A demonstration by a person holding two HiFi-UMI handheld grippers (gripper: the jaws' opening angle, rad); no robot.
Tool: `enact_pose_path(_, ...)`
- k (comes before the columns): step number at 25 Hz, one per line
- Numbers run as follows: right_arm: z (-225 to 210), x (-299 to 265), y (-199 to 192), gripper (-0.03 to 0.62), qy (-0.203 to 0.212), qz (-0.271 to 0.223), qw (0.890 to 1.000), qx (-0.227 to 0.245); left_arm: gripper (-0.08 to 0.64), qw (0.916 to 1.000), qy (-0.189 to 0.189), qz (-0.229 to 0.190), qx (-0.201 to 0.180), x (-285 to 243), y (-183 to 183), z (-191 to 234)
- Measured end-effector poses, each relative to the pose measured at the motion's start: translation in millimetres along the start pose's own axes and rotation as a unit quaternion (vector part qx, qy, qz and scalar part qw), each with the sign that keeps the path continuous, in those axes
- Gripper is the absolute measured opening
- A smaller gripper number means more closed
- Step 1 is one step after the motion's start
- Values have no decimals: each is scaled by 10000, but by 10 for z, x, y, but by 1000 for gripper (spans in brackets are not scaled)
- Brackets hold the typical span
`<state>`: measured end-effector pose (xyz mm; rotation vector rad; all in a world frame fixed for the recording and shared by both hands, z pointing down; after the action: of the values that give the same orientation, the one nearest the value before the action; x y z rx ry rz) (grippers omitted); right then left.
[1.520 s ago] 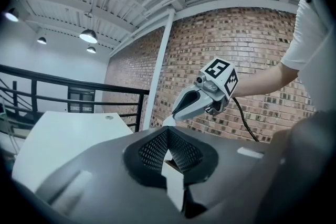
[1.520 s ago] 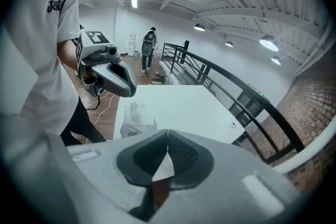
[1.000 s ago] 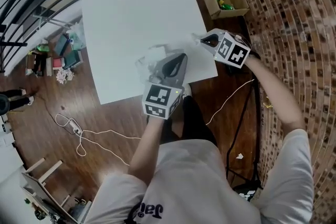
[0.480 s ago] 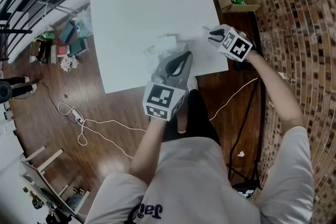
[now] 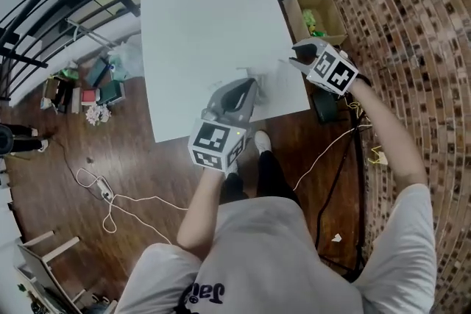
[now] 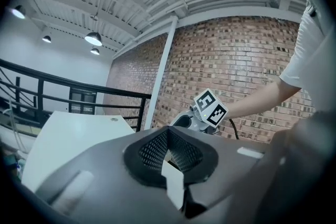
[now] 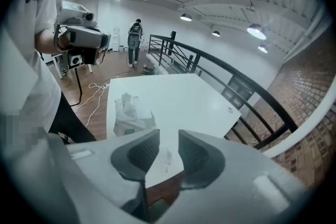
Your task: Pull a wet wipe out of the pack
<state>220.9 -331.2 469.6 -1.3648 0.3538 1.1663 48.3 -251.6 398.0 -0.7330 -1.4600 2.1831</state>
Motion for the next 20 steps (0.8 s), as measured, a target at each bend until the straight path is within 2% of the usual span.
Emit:
enact_pose_path(4, 120, 447, 424, 94, -407, -236, 9986, 224, 15, 9991, -73, -335, -248, 294, 276, -20)
enact_pose_path(8, 463, 846, 821, 94, -680, -571, 9952, 422, 15, 9975, -70, -504, -480, 653, 437, -45)
enact_pose_path(12, 914, 1184, 1047, 94, -893, -942, 9904, 468, 15, 9966, -55, -560, -606, 990, 497, -151)
enact_pose_path(15, 1149, 1417, 1132, 88, -1117, -1367, 9834, 427, 15, 9916, 261, -778, -1000, 1183, 561, -260)
enact_pose_path(18, 1391, 1616, 1094, 32, -1271, -1964, 9720, 226, 15, 9845, 688, -985, -1279, 1358, 539, -482)
enact_pose_path(20, 1565, 1728, 1014, 18, -1322, -2375, 9623, -7, 15, 9806, 856, -1048, -1421, 1458, 476, -663)
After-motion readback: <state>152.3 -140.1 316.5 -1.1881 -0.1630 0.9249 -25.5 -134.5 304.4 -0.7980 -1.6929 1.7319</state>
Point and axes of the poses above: the fingertips, and each gripper's own axes: x backward along the fingers, z to its left, y out of its top, the point moved 5 cm from there along x, backward along the fingers, and after that the axes turned 4 degrees about x, right-handed, at the moved point
